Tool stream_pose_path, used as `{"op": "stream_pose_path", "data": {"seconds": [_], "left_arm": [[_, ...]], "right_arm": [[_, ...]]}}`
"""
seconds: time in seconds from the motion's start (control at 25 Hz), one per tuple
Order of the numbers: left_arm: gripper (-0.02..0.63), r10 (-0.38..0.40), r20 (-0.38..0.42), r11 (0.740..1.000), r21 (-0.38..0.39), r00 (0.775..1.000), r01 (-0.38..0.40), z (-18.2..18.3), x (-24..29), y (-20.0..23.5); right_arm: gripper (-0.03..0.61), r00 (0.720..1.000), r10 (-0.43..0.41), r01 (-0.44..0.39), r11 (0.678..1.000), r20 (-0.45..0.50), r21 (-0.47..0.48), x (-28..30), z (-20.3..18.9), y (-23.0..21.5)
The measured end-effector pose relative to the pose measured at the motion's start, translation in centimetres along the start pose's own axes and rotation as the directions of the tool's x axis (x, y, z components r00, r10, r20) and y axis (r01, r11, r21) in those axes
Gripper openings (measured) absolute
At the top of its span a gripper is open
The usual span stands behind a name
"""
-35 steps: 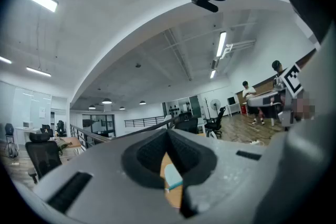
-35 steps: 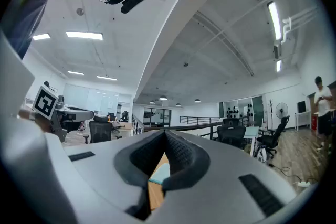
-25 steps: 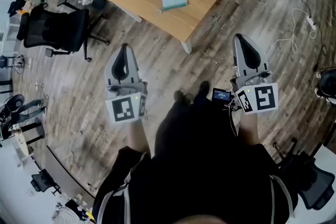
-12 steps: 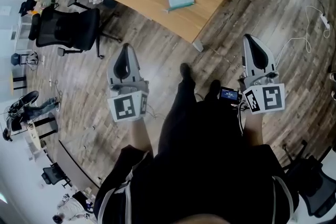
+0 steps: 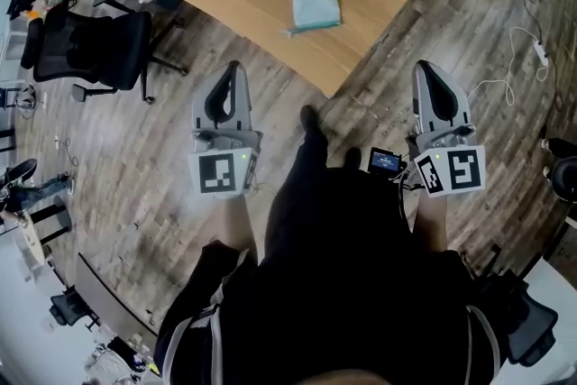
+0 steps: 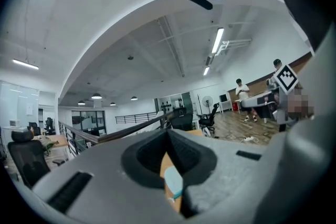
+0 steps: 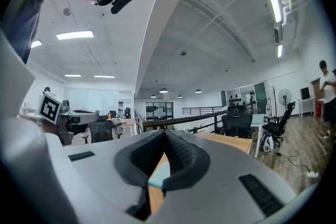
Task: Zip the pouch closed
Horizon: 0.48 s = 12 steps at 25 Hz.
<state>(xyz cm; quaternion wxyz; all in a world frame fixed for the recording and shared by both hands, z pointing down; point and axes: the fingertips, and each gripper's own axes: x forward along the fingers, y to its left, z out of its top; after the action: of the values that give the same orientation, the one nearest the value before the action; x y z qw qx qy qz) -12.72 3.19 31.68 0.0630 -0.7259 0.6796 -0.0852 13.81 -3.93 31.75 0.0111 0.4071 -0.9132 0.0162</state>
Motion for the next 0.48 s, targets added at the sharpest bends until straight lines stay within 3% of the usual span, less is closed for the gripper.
{"op": "stream_pose_path", "data": {"seconds": [0.28, 0.48], "left_arm": [[0.0, -0.057, 0.015, 0.995, -0.08, 0.998, 0.058, -2.5, 4.6, 5.8], [0.0, -0.138, 0.008, 0.983, -0.124, 0.99, 0.138, -4.1, 7.4, 7.6]], "right_arm": [[0.012, 1.0, 0.01, -0.011, 0.998, -0.019, -0.063, 9.0, 0.9, 2.9], [0.012, 0.999, 0.003, -0.006, 0.996, -0.045, -0.087, 12.9, 0.9, 5.0]]}}
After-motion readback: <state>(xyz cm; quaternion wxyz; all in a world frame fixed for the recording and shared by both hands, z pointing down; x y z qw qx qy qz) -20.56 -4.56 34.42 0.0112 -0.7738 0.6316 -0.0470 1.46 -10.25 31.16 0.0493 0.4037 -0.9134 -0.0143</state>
